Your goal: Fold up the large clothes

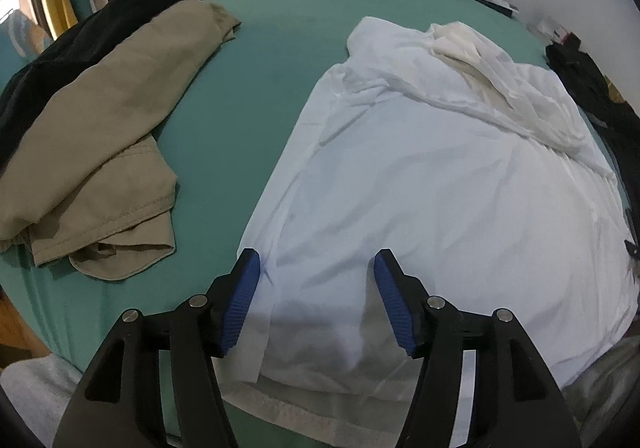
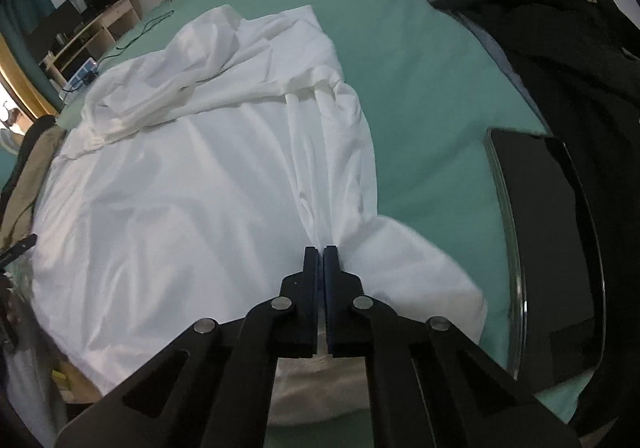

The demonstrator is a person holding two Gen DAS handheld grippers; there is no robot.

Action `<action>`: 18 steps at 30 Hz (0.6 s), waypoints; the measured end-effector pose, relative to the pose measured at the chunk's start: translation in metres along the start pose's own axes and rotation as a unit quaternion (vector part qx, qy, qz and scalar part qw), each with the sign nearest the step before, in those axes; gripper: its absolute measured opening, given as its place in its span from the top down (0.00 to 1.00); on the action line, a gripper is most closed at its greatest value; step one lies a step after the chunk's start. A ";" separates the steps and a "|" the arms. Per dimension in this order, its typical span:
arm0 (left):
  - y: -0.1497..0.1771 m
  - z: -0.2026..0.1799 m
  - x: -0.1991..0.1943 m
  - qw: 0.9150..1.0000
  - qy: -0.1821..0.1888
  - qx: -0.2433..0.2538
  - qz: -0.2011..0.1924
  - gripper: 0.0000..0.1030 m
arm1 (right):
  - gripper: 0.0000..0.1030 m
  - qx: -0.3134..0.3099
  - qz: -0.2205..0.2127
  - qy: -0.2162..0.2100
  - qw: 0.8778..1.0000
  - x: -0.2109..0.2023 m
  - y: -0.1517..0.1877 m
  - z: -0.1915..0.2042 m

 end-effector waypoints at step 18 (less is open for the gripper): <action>0.009 0.026 -0.002 0.999 -0.036 -0.012 0.005 0.31 | 0.33 0.052 -0.070 0.048 0.995 -0.018 -0.003 -0.010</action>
Point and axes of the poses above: each gripper's, at about its wrist camera, not at the fingertips, and x roughly the way its jaws point, z to its left, y to its underside, the point moved 10 cm from there along x, roughly the way its jaws point, and after that the axes turned 2 degrees about -z, right-handed, at the moved point
